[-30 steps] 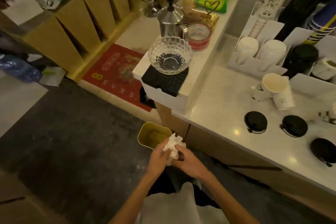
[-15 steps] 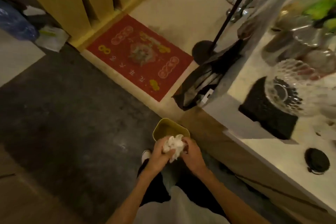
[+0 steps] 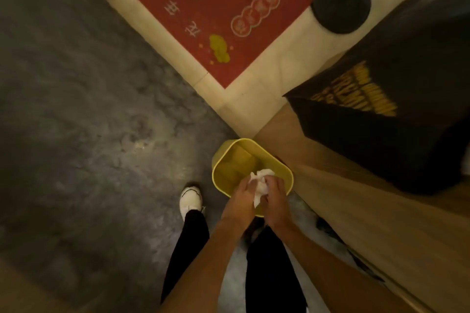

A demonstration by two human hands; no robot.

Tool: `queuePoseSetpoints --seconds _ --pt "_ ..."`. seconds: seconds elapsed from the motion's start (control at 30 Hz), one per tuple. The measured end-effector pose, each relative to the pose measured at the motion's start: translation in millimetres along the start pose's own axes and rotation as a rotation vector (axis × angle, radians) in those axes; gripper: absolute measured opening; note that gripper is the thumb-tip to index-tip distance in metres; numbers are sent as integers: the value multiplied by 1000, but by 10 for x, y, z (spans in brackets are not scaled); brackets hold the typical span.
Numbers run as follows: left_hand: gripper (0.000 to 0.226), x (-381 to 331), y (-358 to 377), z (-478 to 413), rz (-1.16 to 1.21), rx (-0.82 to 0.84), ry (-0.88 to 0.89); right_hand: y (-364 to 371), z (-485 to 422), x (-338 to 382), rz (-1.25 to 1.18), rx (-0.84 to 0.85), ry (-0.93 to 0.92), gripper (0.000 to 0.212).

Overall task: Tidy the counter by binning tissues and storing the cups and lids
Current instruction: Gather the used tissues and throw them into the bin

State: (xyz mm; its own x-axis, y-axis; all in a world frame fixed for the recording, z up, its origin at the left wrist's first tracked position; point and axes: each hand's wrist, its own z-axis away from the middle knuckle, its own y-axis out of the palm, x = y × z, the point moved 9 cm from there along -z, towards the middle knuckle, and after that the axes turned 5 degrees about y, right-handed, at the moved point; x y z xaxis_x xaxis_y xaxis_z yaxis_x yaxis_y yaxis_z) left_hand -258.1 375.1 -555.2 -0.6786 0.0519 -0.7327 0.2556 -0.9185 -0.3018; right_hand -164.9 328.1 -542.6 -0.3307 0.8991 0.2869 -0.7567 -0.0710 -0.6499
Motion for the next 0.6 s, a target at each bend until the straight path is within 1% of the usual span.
queuePoseSetpoints --seconds 0.03,0.1,0.17,0.23,0.3,0.37,0.4,0.5,0.57,0.6 --pt "36 170 114 -199 -25 18 9 193 -239 -123 15 18 8 42" --pt "52 593 411 -593 -33 105 -67 542 -678 -335 50 38 11 38" --pt "58 974 690 -939 -75 158 -117 861 -1043 -534 119 58 -8 37" --pt "65 1207 860 -1206 -185 195 -131 1132 -1352 -733 203 89 -29 40" --pt "72 1410 992 -1432 -285 235 -137 1330 -1616 -930 209 122 -12 43" --pt "76 1505 1064 -1543 -335 309 -145 1509 -1788 -1087 199 205 3 52" --pt "77 1540 1084 -1571 -359 353 -153 1588 -1829 -1148 247 260 0 59" --pt "76 1539 1002 -1586 -515 430 -170 1634 -1779 -1322 517 375 19 79" --pt "66 1369 855 -1516 -628 425 -138 1486 -1669 -1302 612 400 36 80" --pt "59 1247 760 -1453 -677 407 -115 1375 -1602 -1224 622 396 30 74"
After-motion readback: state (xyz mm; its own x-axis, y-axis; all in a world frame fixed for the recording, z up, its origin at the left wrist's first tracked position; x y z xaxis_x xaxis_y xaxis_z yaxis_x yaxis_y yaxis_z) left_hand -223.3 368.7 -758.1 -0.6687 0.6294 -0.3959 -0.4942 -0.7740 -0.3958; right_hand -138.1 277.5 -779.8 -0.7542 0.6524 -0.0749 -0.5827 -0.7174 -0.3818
